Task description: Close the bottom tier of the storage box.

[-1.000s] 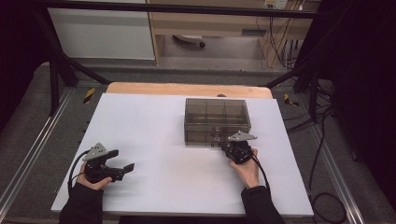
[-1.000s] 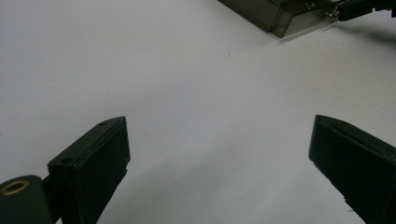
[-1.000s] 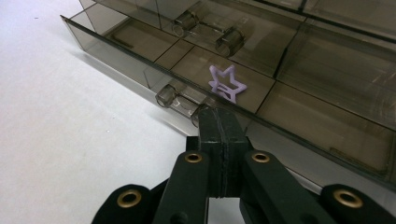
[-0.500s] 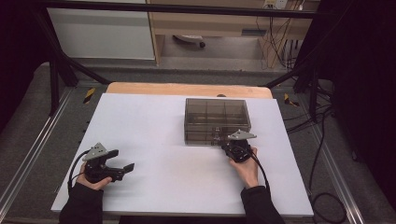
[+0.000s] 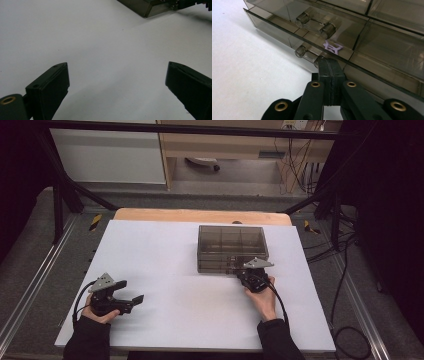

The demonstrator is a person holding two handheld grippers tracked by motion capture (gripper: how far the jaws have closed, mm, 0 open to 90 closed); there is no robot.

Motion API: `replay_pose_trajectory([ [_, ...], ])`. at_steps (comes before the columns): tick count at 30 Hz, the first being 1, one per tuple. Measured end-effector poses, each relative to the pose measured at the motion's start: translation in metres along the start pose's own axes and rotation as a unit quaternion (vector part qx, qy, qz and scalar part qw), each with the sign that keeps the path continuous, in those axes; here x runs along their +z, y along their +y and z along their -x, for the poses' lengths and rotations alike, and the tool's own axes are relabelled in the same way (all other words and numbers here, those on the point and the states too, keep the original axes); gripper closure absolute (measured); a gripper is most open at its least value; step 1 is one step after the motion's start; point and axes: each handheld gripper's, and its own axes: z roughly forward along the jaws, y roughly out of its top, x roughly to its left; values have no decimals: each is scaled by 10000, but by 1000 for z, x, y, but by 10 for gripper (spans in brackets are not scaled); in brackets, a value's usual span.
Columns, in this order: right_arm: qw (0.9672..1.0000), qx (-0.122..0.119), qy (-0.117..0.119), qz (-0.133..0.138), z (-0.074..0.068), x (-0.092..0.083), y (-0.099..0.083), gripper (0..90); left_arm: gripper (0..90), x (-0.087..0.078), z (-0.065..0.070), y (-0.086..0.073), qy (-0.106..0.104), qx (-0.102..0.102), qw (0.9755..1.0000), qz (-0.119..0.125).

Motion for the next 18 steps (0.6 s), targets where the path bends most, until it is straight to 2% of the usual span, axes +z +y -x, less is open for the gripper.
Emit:
replay_pose_trajectory([
  [18, 10000, -12, -69, 32, 2, 5, 2, 900, 47, 0, 0, 0, 3, -2, 10000, -1],
])
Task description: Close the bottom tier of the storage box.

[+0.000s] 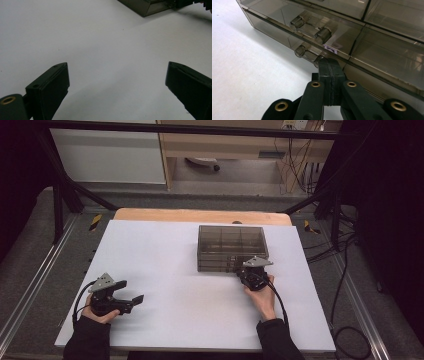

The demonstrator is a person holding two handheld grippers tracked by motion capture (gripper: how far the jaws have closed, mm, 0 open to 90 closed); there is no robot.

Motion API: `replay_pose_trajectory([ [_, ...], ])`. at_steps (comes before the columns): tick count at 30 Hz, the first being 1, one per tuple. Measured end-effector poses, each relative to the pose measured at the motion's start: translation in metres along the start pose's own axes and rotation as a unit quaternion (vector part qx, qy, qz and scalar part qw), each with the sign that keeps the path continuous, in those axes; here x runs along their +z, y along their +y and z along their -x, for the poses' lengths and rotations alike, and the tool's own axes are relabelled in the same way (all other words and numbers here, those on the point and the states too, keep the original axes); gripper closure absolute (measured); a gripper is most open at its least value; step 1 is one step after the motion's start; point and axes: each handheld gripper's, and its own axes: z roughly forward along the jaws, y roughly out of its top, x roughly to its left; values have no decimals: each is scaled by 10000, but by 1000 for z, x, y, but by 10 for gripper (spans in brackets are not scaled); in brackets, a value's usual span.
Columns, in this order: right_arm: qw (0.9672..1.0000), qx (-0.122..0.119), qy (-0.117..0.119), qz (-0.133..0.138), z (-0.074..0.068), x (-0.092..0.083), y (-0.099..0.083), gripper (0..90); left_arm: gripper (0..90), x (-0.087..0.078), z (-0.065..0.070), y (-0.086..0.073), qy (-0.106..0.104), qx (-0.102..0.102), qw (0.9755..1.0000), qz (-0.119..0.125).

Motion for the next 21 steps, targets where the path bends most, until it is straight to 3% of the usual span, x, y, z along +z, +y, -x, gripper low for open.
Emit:
replay_pose_trajectory([
  [21, 10000, -53, -4, 51, -5, -5, 1, 877, 47, 0, 0, 0, -6, 0, 10000, 6],
])
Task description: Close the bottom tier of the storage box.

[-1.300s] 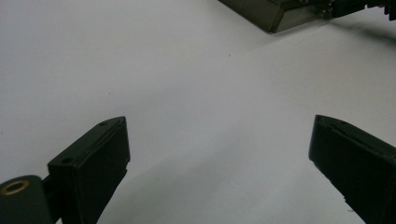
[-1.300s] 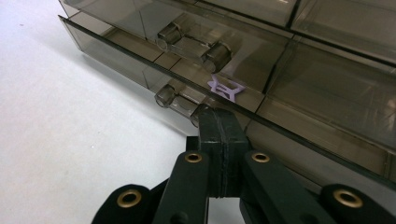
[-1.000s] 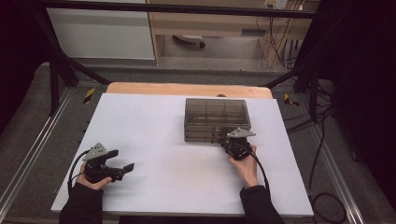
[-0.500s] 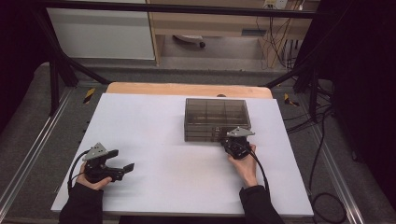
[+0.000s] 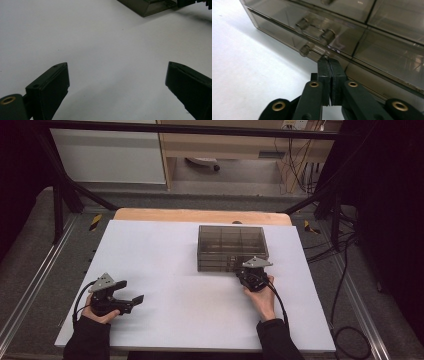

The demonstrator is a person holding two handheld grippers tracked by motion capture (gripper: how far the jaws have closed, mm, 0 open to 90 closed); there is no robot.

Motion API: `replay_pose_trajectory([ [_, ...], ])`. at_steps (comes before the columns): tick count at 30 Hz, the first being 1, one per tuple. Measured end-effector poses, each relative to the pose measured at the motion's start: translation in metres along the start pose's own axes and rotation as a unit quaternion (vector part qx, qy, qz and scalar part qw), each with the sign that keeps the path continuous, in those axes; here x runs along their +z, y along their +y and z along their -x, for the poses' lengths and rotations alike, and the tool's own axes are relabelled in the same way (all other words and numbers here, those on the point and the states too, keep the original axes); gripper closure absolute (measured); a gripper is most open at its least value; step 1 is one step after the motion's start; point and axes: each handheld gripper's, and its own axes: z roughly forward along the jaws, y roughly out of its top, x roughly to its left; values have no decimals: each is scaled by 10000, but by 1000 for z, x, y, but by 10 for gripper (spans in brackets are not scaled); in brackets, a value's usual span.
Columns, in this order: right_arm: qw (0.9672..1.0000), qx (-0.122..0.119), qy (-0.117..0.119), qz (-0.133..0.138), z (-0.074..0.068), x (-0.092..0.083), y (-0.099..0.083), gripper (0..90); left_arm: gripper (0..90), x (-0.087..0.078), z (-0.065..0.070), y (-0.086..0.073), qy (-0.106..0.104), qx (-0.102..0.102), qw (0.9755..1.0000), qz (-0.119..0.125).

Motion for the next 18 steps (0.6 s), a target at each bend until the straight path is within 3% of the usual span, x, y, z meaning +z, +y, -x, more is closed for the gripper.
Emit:
replay_pose_trajectory([
  [9, 9998, 76, 101, 122, -5, -20, 0, 706, 47, 0, 0, 0, 4, 7, 10000, 1],
  [18, 9993, 158, 125, 300, -2, -42, -5, 423, 47, 0, 0, 0, 8, 5, 10000, -13],
])
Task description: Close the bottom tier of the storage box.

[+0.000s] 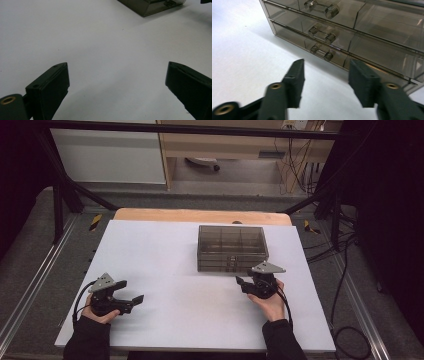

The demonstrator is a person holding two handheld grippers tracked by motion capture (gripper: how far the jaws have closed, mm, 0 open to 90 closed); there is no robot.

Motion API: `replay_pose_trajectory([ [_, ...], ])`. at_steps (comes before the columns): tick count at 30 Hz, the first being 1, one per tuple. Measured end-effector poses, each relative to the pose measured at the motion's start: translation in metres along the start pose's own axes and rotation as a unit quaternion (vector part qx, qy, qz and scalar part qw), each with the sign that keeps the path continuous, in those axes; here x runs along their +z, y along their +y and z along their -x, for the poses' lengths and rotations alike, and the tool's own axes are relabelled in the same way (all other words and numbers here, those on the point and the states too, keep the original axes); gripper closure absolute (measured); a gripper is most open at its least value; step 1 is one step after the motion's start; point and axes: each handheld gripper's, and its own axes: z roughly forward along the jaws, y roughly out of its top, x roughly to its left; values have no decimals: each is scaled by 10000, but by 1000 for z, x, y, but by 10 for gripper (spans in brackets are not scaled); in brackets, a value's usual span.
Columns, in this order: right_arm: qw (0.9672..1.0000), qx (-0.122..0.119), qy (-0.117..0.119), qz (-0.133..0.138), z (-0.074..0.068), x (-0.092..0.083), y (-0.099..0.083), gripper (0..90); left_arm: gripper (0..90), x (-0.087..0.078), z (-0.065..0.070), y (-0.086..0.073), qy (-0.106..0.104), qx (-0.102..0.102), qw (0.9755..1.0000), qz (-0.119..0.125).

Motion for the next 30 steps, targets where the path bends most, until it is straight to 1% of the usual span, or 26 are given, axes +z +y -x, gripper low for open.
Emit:
replay_pose_trajectory([
  [3, 10000, 1, 46, 7, 0, -5, -2, 340, 47, 0, 0, 0, -1, -6, 10000, -2],
  [7, 10000, -21, 31, 67, -1, -11, -6, 212, 47, 0, 0, 0, -2, -6, 10000, -6],
  [9, 10000, 30, 46, 74, 0, -14, -8, 152, 47, 0, 0, 0, -6, -8, 10000, -8],
  [10, 10000, 52, 42, 54, 1, -15, -10, 138, 47, 0, 0, 0, -3, -7, 10000, -7],
  [16, 9999, 102, 114, 55, 5, -23, -19, 83, 47, 0, 0, 0, -5, -10, 10000, -10],
  [23, 9995, 182, 255, 0, 8, -33, -28, 55, 47, 1, 1, 0, -8, -9, 10000, -18],
  [26, 9993, 241, 282, -40, 11, -37, -32, 50, 47, 1, 1, 0, -12, -7, 10000, -18],
  [30, 9992, 326, 242, -58, 19, -41, -39, 41, 47, 1, 1, 0, -17, -2, 10000, -26],
])
